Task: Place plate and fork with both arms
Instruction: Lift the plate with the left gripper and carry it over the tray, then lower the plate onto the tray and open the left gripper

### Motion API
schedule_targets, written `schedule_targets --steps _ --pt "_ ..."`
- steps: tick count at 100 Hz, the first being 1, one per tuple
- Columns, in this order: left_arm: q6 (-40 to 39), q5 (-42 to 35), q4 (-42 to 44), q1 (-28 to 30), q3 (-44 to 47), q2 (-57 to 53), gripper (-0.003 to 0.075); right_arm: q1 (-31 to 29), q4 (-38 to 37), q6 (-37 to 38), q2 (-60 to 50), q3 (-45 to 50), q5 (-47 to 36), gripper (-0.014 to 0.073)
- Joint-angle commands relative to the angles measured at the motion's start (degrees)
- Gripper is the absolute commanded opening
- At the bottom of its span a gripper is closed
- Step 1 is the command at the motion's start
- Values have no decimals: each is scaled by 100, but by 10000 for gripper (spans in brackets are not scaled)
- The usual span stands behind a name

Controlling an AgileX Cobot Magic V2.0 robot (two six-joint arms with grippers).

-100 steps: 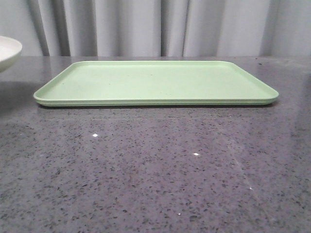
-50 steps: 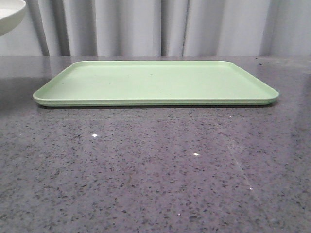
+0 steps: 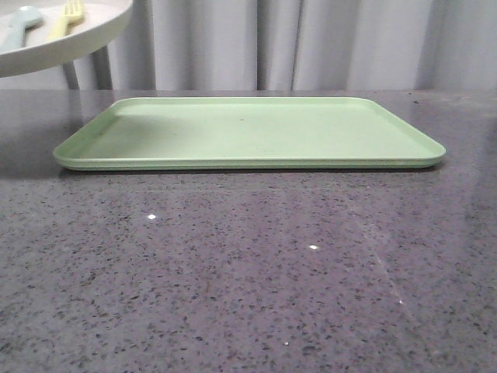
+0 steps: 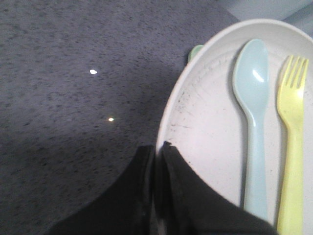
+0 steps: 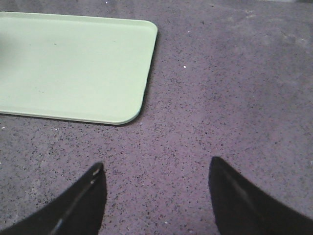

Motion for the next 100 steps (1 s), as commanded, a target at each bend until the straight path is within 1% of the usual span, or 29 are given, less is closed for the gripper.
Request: schedule_targets --steps 1,12,13,30,35,44,60,71,83,93,100 --pt "-494 -252 -13 -471 -535 84 -21 -22 3 -30 75 -192 -419 466" --pt "-1069 -406 494 -1063 -1066 447 -21 -22 3 -30 75 -192 -419 466" --pt "-1160 -422 581 -1181 -1140 496 -21 -22 3 -30 75 -192 -419 466" --pt "-2283 -739 1759 -2092 -1957 1089 -21 -22 3 -30 75 -192 -419 466" --pt "-2513 -790 1950 -2322 -2151 1254 -21 -22 3 -30 75 -192 -419 466" --pt "-2664 -827 2045 -2658 -2487 1585 -21 -22 3 -30 75 -192 -419 466" --pt "-2706 -827 2097 -3022 -2918 2120 -21 -22 3 -30 75 -192 -419 466" --pt "-2905 -896 2228 -3141 -2946 2333 -21 -22 3 -30 75 -192 -414 466" --pt "-3223 -900 2706 -3230 -2946 2498 -21 -22 3 -30 75 -192 -414 466" --pt "-3300 -849 2963 -3311 -2946 2559 -21 -22 3 -30 75 -186 -413 466" --pt "-3363 -880 2979 -3364 -2946 2586 -21 -22 3 -30 75 -186 -413 466"
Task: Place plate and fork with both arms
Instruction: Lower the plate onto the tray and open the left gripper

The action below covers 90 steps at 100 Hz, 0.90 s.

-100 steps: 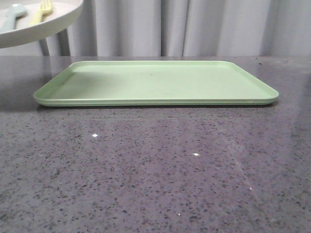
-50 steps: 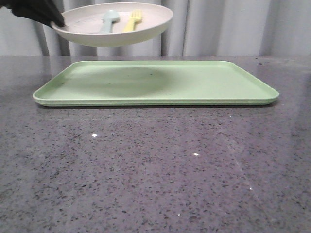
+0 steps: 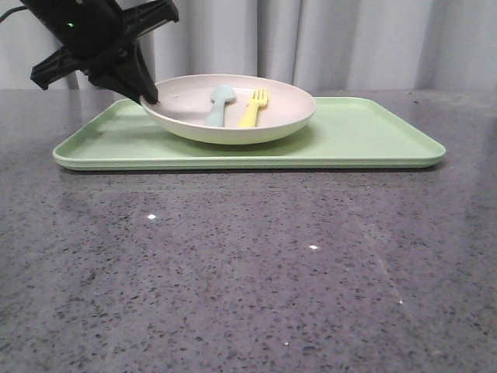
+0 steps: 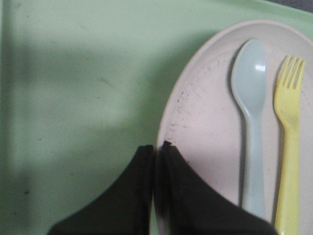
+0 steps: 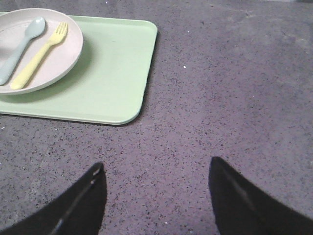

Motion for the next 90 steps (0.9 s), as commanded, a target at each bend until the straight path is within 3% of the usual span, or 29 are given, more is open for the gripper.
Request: schedule_targets --steps 1,90 --pt "-193 -321 -76 -122 -222 -273 -21 -22 3 -30 75 -186 -413 466" --pt "-363 -621 -163 -203 99 -190 -20 -22 3 -30 75 -186 -498 466"
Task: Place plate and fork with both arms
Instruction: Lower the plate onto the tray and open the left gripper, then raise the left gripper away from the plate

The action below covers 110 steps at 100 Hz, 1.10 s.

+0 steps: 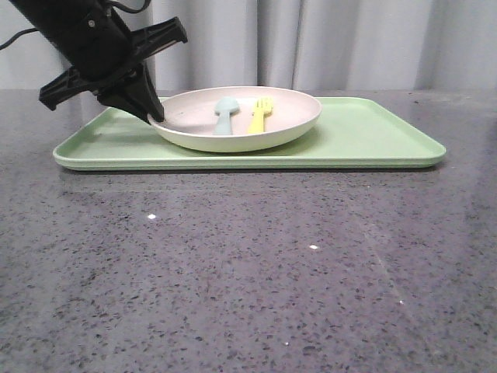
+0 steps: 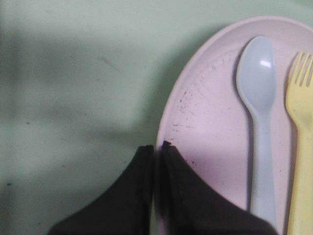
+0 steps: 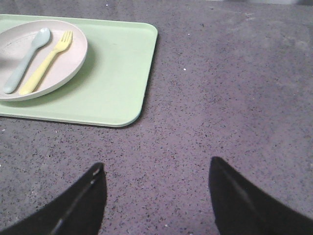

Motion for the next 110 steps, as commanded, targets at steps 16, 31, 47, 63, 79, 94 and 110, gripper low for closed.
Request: schedule_targets --steps 16,31,47,63,79,94,110 --pt "-68 -305 -185 -71 -143 -297 -3 -22 3 -30 75 -186 -452 466" --pt "-68 -283 -185 -71 -143 -297 122 -22 3 -30 75 -186 -452 466" --pt "-68 -283 -185 -71 -143 -297 320 -22 3 -30 75 -186 -452 466" --pt "-68 -371 -185 -71 -143 -340 420 -22 3 -30 75 -186 -452 466" --pt "-68 -451 179 -71 -143 -652 421 -22 3 -30 75 -186 -452 466" --pt "-68 -315 861 12 -143 -1126 421 -22 3 -30 75 -186 -440 466" --pt "-68 142 1825 120 -116 -1698 421 -22 3 -30 75 -186 -424 466"
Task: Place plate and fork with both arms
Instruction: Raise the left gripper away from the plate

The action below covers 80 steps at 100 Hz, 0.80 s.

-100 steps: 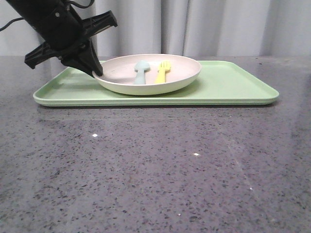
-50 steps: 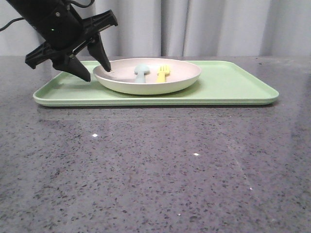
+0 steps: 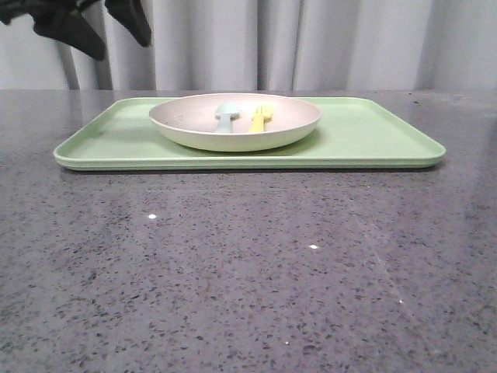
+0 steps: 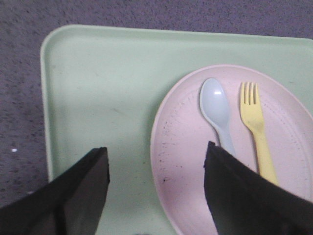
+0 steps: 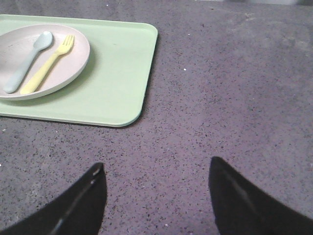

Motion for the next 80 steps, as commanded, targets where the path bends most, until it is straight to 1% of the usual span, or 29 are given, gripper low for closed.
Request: schedule_targets --steps 1,16,34,55,70,80 --pt "-56 -21 484 101 -121 -608 421 -22 3 -30 75 -186 -424 466" --pt "-56 20 905 284 235 -1250 421 -22 3 -30 75 -186 -424 466" --pt "-56 -168 1172 640 1108 -2164 420 -22 3 -30 75 -186 -411 466" --pt "-56 -514 1270 979 2477 -3447 420 -22 3 -30 75 -186 -406 466" --pt "-56 -751 1298 1042 3475 -4350 420 -22 8 -30 75 -186 -387 466" --pt "-56 -772 1308 1042 4028 -4905 420 -22 8 -30 75 -186 -345 466"
